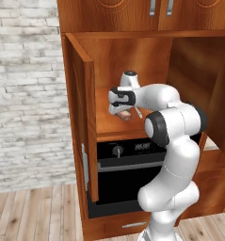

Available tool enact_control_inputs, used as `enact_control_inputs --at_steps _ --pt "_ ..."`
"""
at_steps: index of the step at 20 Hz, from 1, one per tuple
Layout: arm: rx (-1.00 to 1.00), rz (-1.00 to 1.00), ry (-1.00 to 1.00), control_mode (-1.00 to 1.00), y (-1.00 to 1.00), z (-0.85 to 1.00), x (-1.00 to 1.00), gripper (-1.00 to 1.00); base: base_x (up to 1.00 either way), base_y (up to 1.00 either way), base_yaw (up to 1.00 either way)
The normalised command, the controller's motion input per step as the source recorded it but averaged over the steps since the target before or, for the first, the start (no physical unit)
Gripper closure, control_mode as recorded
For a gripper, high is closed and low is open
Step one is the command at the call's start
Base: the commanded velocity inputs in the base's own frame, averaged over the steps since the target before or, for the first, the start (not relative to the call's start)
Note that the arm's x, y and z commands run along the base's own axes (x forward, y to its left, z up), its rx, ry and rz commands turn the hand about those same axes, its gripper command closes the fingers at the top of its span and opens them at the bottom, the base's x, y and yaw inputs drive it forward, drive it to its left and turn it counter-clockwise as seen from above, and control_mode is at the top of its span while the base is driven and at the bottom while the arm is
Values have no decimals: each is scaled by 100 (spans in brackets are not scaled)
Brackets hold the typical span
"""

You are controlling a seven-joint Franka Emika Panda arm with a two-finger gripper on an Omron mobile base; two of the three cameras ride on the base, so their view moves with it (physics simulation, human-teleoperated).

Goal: Pick up the dish brush and bar soap from the sink, and place them back in the cabinet, and close the cabinet doors.

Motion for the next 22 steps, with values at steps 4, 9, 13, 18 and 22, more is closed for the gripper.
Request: enact_control_inputs --at_steps 4,9,13,18,22 --pt "0 0 -12 -100 0 0 -23 -100 0 0 0" --pt "0 0 -14 -100 -1 0 -48 -100 0 0 0" --pt "0 0 -17 -100 -5 0 -51 -100 0 0 0" --pt "0 0 -14 -100 -6 25 -23 -100 0 0 0" --pt "0 0 -15 -100 -4 49 -19 -100 0 0 0"
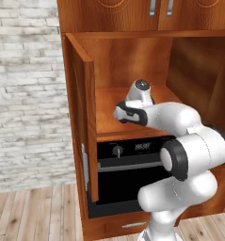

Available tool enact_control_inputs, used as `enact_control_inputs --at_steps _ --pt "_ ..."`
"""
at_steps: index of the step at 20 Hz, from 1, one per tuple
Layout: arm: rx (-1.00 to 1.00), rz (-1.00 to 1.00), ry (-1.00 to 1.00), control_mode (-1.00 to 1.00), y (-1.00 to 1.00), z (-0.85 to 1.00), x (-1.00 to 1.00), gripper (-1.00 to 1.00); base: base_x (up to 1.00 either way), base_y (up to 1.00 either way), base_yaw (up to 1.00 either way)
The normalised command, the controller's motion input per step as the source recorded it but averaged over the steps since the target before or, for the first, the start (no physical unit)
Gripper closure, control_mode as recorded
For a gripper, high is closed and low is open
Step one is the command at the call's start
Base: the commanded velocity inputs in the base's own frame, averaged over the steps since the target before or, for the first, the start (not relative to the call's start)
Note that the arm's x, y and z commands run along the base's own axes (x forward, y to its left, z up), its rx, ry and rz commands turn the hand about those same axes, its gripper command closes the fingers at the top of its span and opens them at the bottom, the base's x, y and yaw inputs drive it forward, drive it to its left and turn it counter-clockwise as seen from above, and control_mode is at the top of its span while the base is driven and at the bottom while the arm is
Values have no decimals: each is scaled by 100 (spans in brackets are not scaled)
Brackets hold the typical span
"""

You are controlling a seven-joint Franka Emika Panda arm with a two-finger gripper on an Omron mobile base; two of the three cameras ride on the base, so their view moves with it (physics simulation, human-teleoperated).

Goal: Pick up the dish brush and bar soap from the sink, and place them back in the cabinet, and close the cabinet doors.

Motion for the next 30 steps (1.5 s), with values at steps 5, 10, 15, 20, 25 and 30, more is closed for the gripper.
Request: enact_control_inputs --at_steps 5,10,15,20,25,30 --pt "0 0 -13 -100 -2 49 -25 -100 0 0 0" --pt "0 0 -12 -100 -2 47 -38 -100 0 0 0" --pt "0 0 -13 -100 0 45 -59 -100 0 0 0" --pt "0 0 -16 -100 0 45 -78 -100 0 0 0" --pt "0 -3 -16 -100 -2 53 -77 -100 0 0 0" --pt "0 -6 -13 -100 0 44 -86 -100 0 0 0"
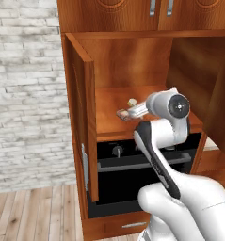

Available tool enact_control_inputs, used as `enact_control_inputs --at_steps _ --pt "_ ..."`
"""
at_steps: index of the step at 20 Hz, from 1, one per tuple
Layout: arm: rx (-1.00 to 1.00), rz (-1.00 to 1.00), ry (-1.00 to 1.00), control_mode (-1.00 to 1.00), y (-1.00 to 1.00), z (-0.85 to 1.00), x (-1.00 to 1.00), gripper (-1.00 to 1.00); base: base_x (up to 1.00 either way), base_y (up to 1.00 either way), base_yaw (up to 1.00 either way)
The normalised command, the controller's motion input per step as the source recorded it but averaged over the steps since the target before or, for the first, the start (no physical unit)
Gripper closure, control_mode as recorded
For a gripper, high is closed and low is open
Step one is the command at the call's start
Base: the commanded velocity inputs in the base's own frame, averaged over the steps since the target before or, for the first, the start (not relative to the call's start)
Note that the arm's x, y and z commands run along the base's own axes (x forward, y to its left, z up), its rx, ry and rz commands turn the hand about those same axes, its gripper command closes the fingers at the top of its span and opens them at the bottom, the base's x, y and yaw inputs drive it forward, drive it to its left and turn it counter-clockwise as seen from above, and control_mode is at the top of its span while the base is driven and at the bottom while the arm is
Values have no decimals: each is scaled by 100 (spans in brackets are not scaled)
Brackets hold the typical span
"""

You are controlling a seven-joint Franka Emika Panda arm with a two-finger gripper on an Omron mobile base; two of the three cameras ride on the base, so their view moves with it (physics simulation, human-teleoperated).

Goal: Pick up the dish brush and bar soap from the sink, and place them back in the cabinet, and close the cabinet doors.

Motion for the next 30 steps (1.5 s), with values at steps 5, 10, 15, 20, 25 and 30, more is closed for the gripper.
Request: enact_control_inputs --at_steps 5,10,15,20,25,30 --pt "3 -10 -15 -100 0 40 -97 -100 0 0 0" --pt "7 -5 -21 -100 0 39 -87 -100 0 0 0" --pt "7 -1 -19 -100 0 41 -74 -100 0 0 0" --pt "2 0 -14 -100 6 12 -72 -100 0 0 0" --pt "4 3 -12 -100 16 0 -59 -100 0 0 0" --pt "4 4 -12 -100 28 0 -48 -100 0 0 0"
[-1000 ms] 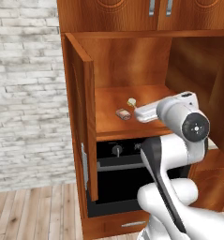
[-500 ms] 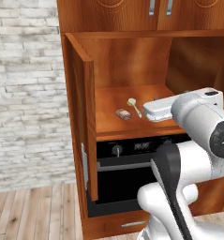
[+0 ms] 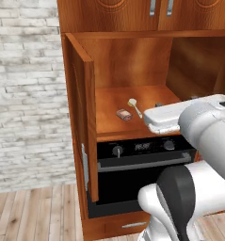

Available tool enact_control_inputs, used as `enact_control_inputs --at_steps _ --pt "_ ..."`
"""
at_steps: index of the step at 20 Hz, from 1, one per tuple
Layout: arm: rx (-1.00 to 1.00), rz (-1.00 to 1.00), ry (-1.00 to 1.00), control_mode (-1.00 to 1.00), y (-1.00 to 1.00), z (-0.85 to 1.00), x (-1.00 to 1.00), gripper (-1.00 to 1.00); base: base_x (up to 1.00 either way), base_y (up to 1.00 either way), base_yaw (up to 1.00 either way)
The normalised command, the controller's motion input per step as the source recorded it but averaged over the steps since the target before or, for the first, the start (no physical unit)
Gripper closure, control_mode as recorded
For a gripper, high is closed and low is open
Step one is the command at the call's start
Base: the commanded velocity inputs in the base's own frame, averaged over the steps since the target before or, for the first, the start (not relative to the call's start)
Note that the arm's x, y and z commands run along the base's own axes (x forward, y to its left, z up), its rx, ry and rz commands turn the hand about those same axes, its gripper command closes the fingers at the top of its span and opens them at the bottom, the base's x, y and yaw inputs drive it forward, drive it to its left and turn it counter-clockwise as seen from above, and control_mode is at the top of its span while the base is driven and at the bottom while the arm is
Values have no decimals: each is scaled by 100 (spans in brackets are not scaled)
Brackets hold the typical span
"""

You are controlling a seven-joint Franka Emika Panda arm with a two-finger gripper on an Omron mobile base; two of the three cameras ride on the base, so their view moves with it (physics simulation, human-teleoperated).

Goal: Pick up the dish brush and bar soap from the sink, and place them back in the cabinet, and close the cabinet doors.

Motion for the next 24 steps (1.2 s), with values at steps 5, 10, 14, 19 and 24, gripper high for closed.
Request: enact_control_inputs --at_steps 5,10,14,19,24 --pt "0 2 -11 -100 53 -14 -43 -100 0 0 0" --pt "0 1 -12 -100 49 -15 -34 -100 0 0 0" --pt "0 0 -14 -100 52 -17 -13 -100 0 0 0" --pt "0 0 -12 -100 44 -14 9 -100 0 0 0" --pt "0 0 -13 -100 38 -22 19 -100 0 0 0"
